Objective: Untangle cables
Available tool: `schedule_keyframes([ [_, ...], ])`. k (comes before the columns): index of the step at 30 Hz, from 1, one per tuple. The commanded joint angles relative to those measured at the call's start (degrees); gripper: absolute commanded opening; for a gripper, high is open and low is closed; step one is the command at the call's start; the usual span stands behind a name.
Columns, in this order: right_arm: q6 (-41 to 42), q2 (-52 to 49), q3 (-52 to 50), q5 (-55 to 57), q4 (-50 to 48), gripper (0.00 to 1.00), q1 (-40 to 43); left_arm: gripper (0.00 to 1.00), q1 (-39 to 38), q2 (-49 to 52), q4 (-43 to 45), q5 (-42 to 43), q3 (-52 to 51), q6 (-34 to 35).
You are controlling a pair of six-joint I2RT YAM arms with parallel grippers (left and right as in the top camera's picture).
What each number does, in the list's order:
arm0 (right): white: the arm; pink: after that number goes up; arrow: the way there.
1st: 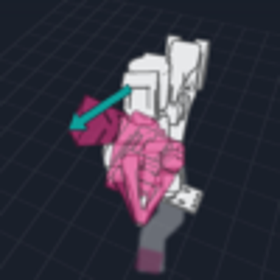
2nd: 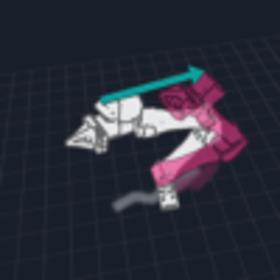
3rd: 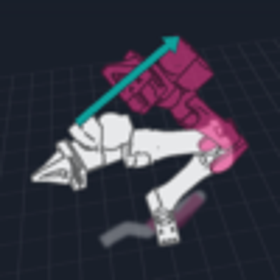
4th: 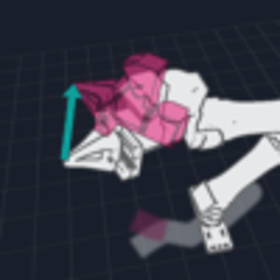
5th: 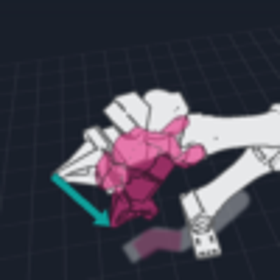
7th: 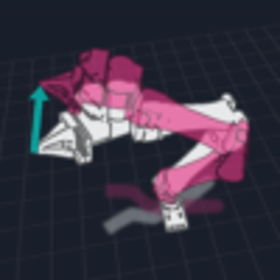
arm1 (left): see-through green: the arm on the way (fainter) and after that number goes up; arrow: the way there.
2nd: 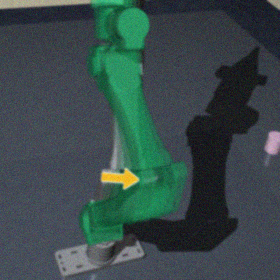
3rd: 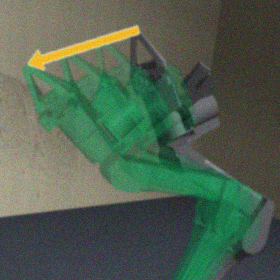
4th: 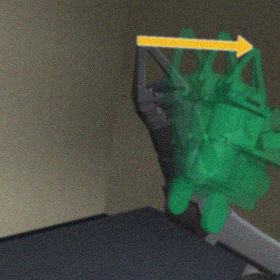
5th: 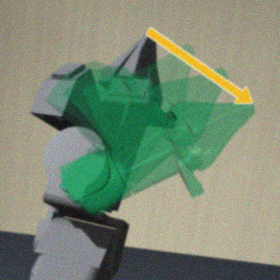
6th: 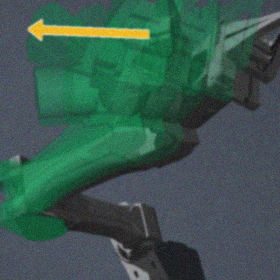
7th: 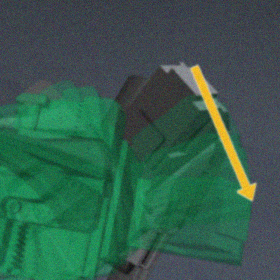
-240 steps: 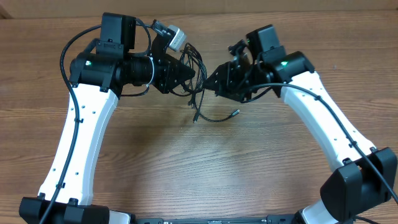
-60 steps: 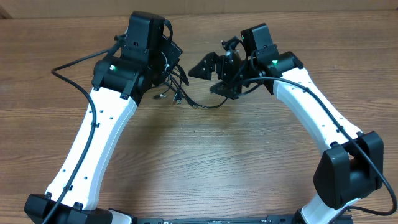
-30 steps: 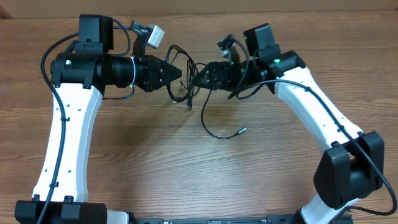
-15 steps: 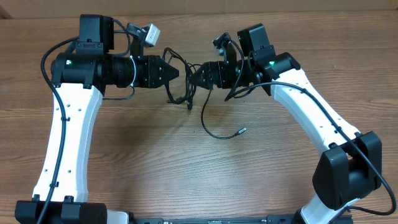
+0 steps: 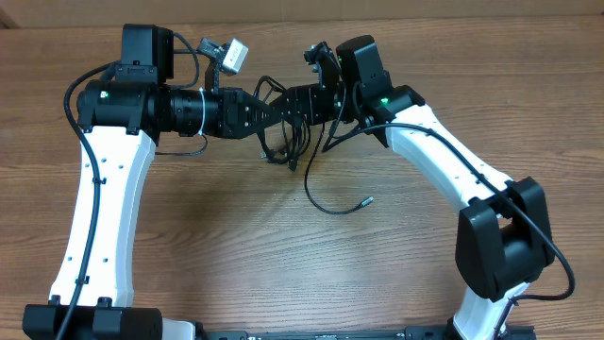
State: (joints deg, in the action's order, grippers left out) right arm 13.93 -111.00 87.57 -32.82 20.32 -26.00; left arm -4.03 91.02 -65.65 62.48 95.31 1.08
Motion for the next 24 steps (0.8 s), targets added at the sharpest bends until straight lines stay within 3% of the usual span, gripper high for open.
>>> schedule_keyframes([
  [1,-2.19,-0.15,-0.09,-1.2,-4.15,0.72,-0.59,0.04,-0.13,-0.39,-0.61,7.08,1.07,-1.49],
  [2,-2.01,-0.02,0.15,-0.96,-5.66,0.66,-0.07,0.04,-0.13,-0.39,-1.03,6.99,1.07,-1.36],
  [6,0.02,1.68,2.8,-0.98,-5.49,0.26,3.82,0.04,0.31,-0.39,-3.58,-0.33,1.07,-1.31],
  [15,4.07,12.02,8.68,1.01,16.44,0.09,19.39,0.04,1.51,-0.39,-2.86,-38.91,1.07,7.15],
  [21,3.65,19.96,8.94,5.22,30.16,0.04,26.21,0.04,1.49,-0.39,2.64,-56.85,1.07,7.32],
  [24,3.63,22.62,8.94,8.87,37.05,0.04,27.04,0.08,1.38,-0.39,3.21,-57.66,1.07,7.3],
])
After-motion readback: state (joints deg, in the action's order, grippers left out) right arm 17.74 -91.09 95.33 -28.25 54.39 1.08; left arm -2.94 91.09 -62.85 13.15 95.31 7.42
